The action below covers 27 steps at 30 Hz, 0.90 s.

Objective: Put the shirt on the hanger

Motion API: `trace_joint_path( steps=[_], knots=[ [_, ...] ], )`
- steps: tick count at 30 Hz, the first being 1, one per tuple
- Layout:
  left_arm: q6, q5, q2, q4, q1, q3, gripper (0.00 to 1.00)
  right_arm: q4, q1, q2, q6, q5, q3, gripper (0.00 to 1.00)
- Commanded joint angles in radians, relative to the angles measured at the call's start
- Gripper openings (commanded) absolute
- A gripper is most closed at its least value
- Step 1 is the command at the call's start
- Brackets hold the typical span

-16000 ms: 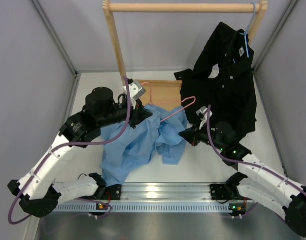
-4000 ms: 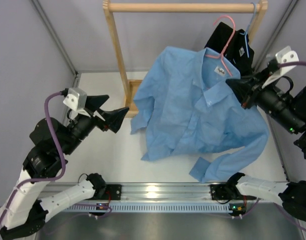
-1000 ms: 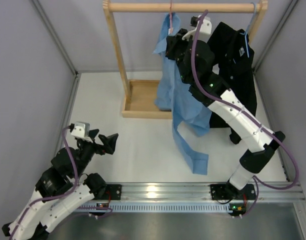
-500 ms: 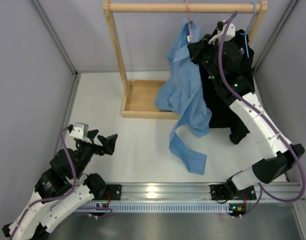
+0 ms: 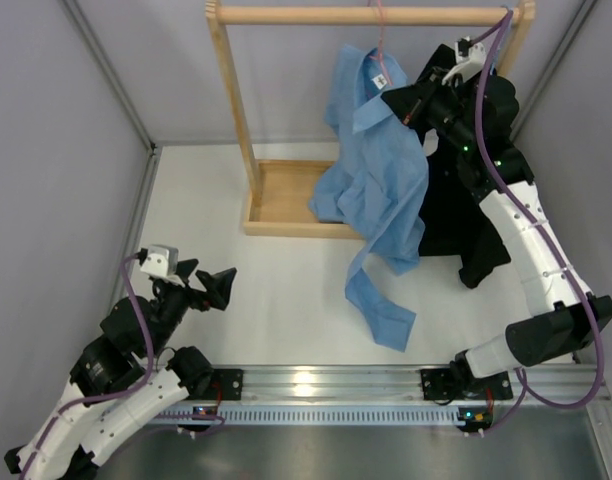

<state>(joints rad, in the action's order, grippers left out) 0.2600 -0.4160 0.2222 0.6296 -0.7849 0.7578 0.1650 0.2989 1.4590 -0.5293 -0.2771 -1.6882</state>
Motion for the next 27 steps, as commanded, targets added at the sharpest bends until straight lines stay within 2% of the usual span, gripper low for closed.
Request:
trace_joint_path(
  steps=[1,9,13,14,15,16,18,19,21,22,24,27],
  knots=[
    [-0.004,0.008,0.022,-0.025,0.006,-0.006,0.98,-0.084,-0.014,-0.025,-0.072,-0.088,-0.008,0.0],
    [-0.004,0.017,0.02,-0.025,0.006,-0.006,0.98,-0.107,-0.02,-0.026,-0.115,-0.134,0.054,0.0],
    [-0.005,0.022,0.016,-0.025,0.006,-0.006,0.98,-0.105,-0.03,-0.032,-0.09,-0.137,0.088,0.05],
    [-0.007,0.022,0.014,-0.025,0.006,-0.006,0.98,-0.107,-0.032,-0.04,-0.083,-0.131,0.094,0.08],
    [-0.007,0.022,0.014,-0.025,0.006,-0.006,0.98,-0.107,-0.033,-0.043,-0.069,-0.123,0.105,0.15],
    [-0.007,0.02,0.013,-0.025,0.006,-0.006,0.98,-0.105,-0.035,-0.049,-0.061,-0.12,0.11,0.32],
    [-0.005,0.013,0.012,-0.025,0.006,-0.006,0.98,-0.093,-0.035,-0.066,-0.04,-0.106,0.113,0.51],
    [-0.004,0.006,0.009,-0.024,0.006,-0.006,0.98,-0.084,-0.037,-0.071,-0.029,-0.1,0.11,0.67],
    [-0.001,-0.033,0.012,-0.025,0.006,-0.005,0.98,-0.046,-0.037,-0.089,0.012,-0.087,0.098,0.85],
    [0.007,-0.053,0.012,-0.019,0.01,-0.005,0.98,-0.029,-0.035,-0.095,0.034,-0.08,0.093,0.99],
    [0.021,-0.122,0.025,-0.016,0.024,0.0,0.98,0.029,-0.035,-0.126,0.09,-0.051,0.081,0.99],
    [0.041,-0.179,0.064,-0.008,0.104,0.008,0.98,0.088,-0.035,-0.199,0.171,-0.019,0.11,1.0]
  ],
)
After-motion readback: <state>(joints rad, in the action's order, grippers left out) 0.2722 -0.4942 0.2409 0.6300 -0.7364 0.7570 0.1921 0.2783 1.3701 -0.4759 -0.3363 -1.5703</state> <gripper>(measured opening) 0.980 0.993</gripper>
